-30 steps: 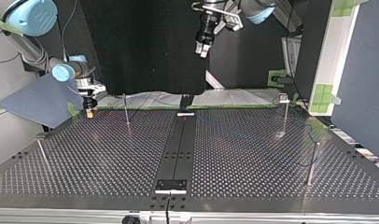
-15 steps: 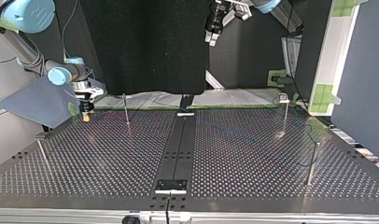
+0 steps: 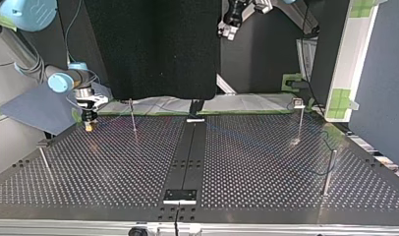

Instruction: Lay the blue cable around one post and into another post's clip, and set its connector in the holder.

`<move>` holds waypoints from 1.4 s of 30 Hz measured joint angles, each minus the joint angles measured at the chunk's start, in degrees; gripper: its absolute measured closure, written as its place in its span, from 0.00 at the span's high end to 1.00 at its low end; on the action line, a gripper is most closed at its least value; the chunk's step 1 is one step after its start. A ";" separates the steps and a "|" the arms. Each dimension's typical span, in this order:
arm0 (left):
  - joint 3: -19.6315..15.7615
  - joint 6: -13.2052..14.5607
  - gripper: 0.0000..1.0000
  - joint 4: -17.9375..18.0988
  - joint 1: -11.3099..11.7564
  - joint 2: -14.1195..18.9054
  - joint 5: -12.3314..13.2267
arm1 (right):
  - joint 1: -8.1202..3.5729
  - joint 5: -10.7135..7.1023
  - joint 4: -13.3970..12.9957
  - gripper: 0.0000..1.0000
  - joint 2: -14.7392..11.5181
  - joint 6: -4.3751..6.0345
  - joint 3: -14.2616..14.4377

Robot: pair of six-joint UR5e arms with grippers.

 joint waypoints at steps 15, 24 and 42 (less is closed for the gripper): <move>0.00 -0.11 1.00 0.21 1.01 0.00 0.28 | 1.67 2.58 3.67 0.00 -6.37 0.14 0.06; 0.03 -0.10 1.00 -0.25 1.84 0.00 0.62 | 3.16 4.67 8.08 0.00 -11.08 -2.17 1.50; 1.05 0.05 1.00 -1.85 3.50 0.00 1.88 | 4.35 7.95 9.54 0.00 -18.02 -2.95 8.75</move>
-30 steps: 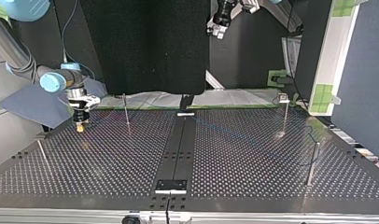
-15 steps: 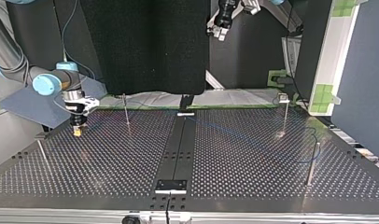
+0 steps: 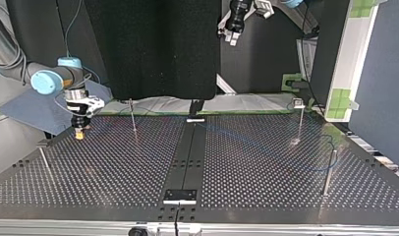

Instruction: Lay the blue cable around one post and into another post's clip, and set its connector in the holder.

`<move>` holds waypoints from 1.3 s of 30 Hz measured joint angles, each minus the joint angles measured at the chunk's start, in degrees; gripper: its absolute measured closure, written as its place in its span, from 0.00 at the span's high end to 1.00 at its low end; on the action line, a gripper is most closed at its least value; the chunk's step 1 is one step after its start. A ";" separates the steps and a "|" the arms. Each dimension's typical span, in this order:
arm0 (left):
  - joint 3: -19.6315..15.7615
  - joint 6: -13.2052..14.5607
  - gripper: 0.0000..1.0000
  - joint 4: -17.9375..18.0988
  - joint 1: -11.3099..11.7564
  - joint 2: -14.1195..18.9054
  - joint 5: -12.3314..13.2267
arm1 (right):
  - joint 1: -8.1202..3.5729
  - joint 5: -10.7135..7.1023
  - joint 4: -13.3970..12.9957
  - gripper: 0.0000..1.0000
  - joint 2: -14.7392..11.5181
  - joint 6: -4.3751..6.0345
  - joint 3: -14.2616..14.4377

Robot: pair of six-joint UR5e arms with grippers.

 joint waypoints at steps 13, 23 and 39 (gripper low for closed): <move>0.03 -0.19 1.00 -0.07 0.58 0.00 0.09 | 0.40 1.06 4.29 0.00 -5.80 0.63 2.71; 0.07 -0.50 1.00 -0.13 0.67 0.00 0.25 | 0.76 1.40 6.98 0.00 -11.00 1.46 3.79; 0.10 0.01 1.00 -1.19 1.47 0.00 1.12 | -0.42 1.58 8.37 0.00 -16.47 2.95 4.41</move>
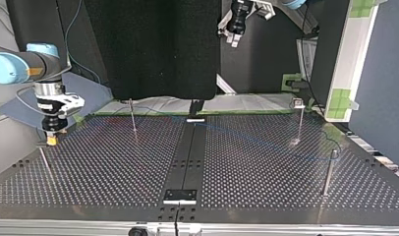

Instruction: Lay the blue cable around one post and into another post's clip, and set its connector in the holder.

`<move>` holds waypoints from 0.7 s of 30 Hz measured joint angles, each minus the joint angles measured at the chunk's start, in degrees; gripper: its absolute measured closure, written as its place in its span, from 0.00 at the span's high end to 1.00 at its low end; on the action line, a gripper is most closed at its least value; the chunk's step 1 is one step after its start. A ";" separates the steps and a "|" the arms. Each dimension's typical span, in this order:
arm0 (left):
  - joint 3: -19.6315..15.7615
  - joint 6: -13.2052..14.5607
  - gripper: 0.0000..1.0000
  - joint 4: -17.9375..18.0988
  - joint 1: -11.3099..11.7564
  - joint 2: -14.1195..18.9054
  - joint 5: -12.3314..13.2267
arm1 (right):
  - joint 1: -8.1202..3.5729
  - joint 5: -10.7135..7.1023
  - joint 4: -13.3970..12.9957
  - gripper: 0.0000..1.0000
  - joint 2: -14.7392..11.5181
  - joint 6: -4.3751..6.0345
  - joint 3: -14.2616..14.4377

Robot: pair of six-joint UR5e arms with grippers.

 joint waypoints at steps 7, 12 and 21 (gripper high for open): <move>-0.01 0.18 1.00 -0.35 0.34 0.00 0.01 | -0.95 1.76 1.09 0.00 -0.11 -0.41 0.05; -0.01 0.44 1.00 -0.72 0.50 0.00 0.03 | -1.62 2.35 1.27 0.00 -0.07 -1.61 0.16; -0.01 0.82 1.00 -1.33 0.85 0.00 0.03 | -2.62 3.30 2.44 0.00 0.04 -3.46 0.20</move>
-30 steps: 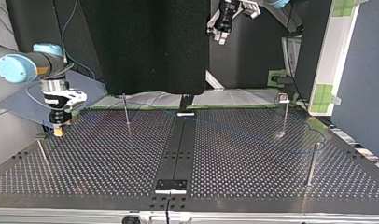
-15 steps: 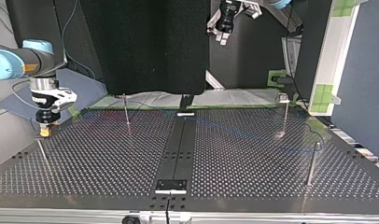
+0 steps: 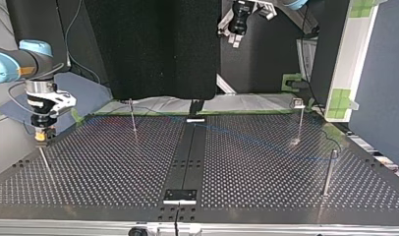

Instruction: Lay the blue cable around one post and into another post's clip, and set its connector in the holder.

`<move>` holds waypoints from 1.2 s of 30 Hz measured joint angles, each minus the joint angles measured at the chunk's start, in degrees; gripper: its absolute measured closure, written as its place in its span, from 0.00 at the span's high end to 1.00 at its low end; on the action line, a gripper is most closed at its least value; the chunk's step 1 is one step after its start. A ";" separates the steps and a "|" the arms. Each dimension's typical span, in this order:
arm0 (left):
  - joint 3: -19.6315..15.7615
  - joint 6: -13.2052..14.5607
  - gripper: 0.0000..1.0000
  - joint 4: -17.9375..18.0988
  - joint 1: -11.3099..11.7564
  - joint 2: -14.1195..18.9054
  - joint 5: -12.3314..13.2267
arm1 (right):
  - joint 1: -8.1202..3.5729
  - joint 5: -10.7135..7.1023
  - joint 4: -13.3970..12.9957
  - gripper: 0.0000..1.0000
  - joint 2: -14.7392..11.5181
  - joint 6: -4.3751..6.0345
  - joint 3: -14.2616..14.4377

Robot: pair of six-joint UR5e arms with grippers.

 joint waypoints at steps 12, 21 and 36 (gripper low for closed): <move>0.00 0.38 1.00 -1.35 0.41 0.00 0.22 | -1.58 -2.67 -0.69 0.00 1.48 -1.33 0.00; 0.02 0.65 1.00 -2.08 0.59 0.00 0.22 | -3.01 -6.26 -1.63 0.00 1.85 -1.58 -0.05; 0.16 0.66 1.00 -2.72 1.20 0.00 0.22 | -5.65 -12.77 -1.80 0.00 2.10 -1.88 -0.37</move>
